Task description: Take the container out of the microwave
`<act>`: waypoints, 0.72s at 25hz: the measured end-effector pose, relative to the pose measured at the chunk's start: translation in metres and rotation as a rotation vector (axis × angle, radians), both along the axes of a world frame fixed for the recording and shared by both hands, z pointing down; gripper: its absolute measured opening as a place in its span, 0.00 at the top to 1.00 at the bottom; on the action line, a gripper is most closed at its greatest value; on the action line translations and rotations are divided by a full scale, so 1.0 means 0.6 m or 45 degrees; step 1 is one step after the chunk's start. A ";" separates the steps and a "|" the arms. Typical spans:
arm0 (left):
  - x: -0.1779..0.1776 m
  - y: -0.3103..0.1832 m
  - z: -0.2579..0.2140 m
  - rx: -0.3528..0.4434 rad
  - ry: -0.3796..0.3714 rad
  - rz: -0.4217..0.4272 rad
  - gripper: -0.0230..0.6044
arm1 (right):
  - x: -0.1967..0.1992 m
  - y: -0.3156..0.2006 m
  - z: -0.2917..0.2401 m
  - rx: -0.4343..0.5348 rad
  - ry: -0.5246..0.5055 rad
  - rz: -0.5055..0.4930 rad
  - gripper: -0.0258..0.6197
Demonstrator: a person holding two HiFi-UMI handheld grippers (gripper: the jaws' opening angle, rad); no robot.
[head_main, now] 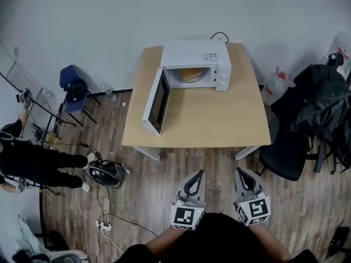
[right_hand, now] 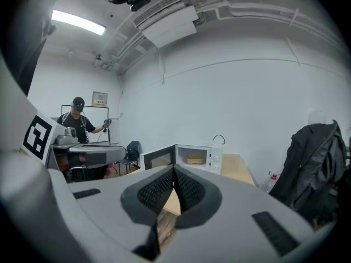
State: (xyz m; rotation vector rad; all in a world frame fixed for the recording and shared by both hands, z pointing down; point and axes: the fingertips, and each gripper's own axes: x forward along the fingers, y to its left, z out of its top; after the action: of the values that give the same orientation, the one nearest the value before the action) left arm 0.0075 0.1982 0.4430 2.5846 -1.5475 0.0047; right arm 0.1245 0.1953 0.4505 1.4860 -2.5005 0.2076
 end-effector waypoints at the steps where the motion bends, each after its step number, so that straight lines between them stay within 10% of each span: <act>1: -0.012 -0.016 0.000 -0.004 0.003 0.004 0.94 | -0.013 -0.020 -0.002 -0.003 0.001 -0.003 0.87; 18: -0.156 -0.200 0.003 -0.013 0.130 0.066 0.94 | -0.155 -0.201 0.022 -0.053 0.110 0.041 0.87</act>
State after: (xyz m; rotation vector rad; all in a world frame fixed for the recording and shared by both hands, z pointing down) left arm -0.0859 0.0781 0.4449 2.5728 -1.4422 -0.1117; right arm 0.0315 0.0746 0.4636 1.4867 -2.3918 0.1951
